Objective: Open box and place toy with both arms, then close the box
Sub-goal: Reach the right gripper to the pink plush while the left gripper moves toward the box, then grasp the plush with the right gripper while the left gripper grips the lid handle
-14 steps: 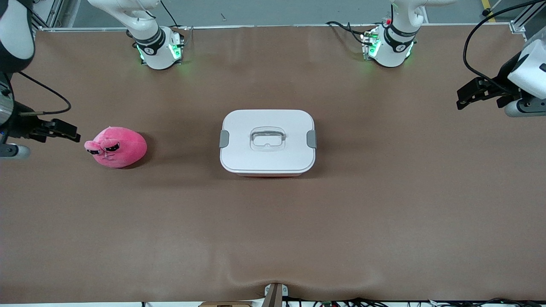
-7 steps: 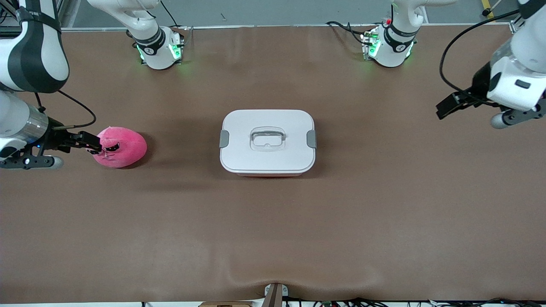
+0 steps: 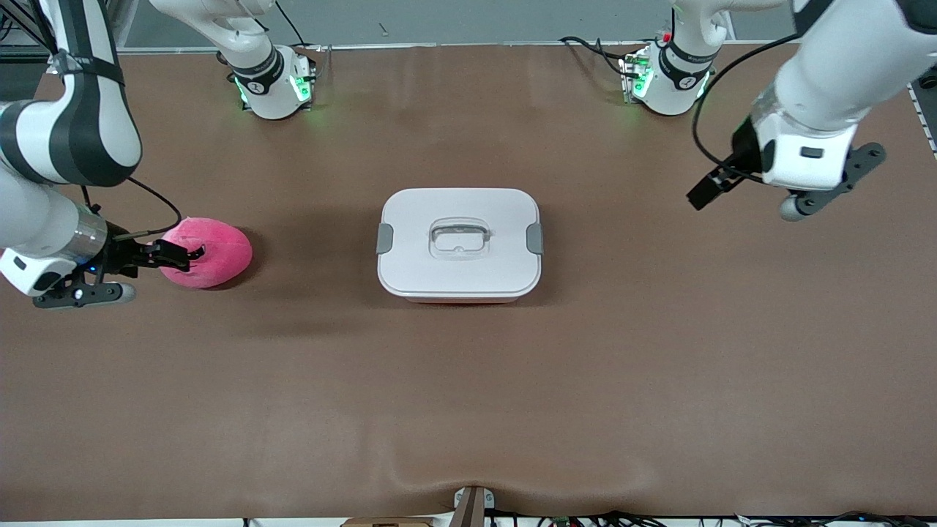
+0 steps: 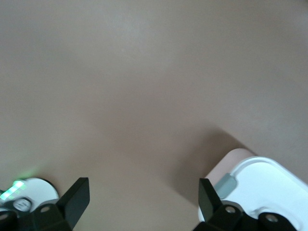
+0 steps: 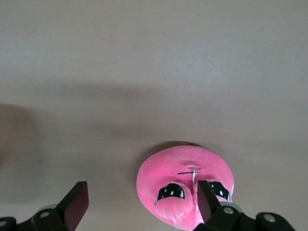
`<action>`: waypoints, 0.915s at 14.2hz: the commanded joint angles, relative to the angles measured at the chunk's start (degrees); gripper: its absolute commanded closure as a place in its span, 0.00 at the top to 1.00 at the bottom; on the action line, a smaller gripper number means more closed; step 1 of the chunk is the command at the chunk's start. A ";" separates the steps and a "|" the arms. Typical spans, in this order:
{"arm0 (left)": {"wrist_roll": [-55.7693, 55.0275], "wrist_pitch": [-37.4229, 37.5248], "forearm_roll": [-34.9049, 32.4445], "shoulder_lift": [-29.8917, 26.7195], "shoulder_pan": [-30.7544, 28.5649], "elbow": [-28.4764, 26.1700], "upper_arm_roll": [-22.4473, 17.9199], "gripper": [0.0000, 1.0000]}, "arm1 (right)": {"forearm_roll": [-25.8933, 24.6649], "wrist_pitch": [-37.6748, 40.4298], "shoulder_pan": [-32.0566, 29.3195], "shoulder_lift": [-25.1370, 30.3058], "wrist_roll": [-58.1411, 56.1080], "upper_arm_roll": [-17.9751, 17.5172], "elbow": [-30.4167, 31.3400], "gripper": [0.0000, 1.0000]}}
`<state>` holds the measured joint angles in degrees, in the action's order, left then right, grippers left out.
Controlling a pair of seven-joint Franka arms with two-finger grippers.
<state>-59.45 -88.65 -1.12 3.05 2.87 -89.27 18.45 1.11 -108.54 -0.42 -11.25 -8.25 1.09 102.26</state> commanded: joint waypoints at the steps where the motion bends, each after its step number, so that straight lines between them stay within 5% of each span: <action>1: -8.11 -3.97 -0.02 -0.24 -0.23 -2.92 2.28 1.00 | 0.03 -1.23 -0.02 -0.71 -0.81 0.05 1.09 1.00; 5: -19.80 -8.99 -0.02 0.37 -0.23 -5.82 4.92 1.00 | -0.41 -4.31 -0.11 -3.60 -0.89 0.14 2.07 1.00; 13: -36.78 -11.81 -0.02 3.53 1.52 -5.65 7.83 1.00 | -3.84 3.60 -0.72 -2.47 -8.36 0.14 4.53 1.00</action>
<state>-93.59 -99.68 -1.12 6.12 3.56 -94.95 26.08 -1.42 -106.12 -0.64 -15.33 -15.54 1.53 105.61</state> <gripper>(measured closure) 0.000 0.000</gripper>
